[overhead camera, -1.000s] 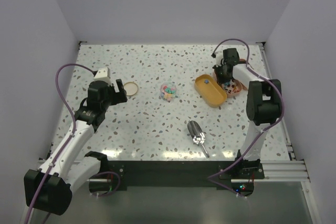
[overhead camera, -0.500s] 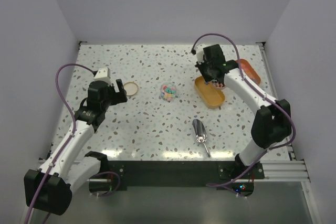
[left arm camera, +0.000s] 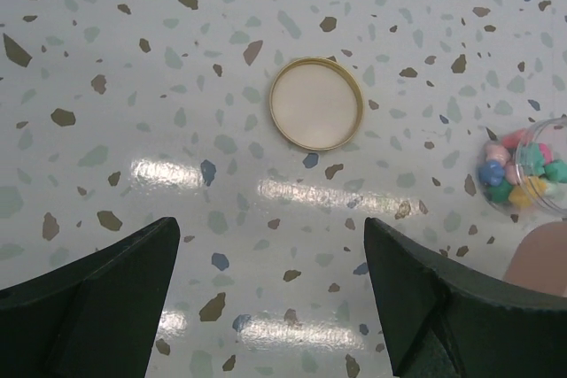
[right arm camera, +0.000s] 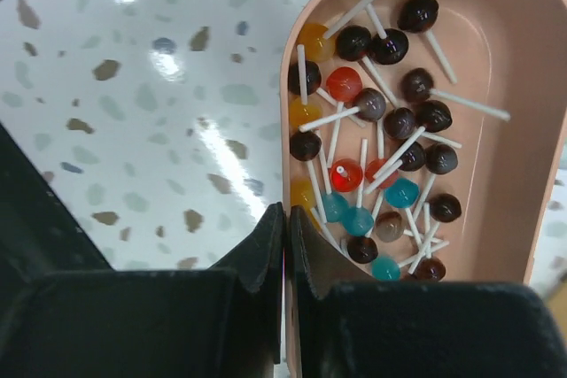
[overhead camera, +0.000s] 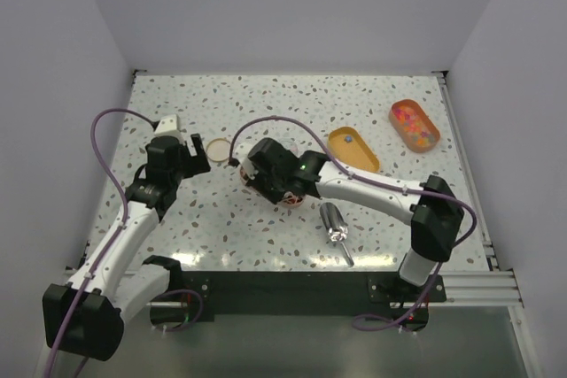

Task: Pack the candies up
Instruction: Place the storage box at the center of the board, then pick up the spatula from the center of the board, then adjust the spatula, then scoop the fake candies from the storage box.

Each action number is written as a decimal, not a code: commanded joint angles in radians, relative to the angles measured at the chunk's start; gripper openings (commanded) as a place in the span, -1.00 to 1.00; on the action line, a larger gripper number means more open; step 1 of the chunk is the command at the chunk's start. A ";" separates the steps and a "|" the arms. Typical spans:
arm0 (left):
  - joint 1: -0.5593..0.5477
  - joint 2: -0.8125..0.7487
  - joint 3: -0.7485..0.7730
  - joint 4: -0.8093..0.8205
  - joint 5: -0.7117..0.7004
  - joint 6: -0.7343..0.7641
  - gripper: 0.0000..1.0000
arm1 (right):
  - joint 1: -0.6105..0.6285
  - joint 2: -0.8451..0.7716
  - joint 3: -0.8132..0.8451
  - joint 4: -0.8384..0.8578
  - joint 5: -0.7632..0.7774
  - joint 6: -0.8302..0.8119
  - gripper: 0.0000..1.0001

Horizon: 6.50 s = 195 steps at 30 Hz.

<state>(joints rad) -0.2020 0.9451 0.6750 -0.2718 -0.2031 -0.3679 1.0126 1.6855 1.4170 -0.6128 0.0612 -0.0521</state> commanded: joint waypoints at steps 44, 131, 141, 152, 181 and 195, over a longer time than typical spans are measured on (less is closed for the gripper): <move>-0.623 0.461 0.331 0.051 0.273 -0.022 0.63 | -0.539 -0.673 -0.604 0.143 0.045 0.362 0.39; -0.154 0.236 0.095 0.307 0.797 -0.615 -1.00 | -0.410 -0.560 -0.601 0.479 -0.505 0.023 0.38; -0.128 0.213 0.081 0.278 0.797 -0.614 -1.00 | -0.375 -0.543 -0.604 0.495 -0.426 -0.014 -0.39; -0.126 0.264 0.161 0.108 0.777 -0.533 -1.00 | -0.350 -0.550 -0.596 0.475 -0.406 -0.037 -0.94; -0.125 0.285 0.254 -0.124 0.385 -0.247 0.08 | -0.266 -0.515 -0.379 0.113 -0.301 -0.049 -1.00; -0.135 0.483 0.251 -0.129 0.229 0.012 -0.06 | -0.197 -0.233 -0.095 -0.264 -0.174 -0.109 -1.00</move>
<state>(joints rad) -0.3344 1.4044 0.9020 -0.4034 0.0513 -0.4225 0.7925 1.4086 1.2327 -0.7807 -0.1925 -0.1318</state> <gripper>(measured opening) 0.478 0.163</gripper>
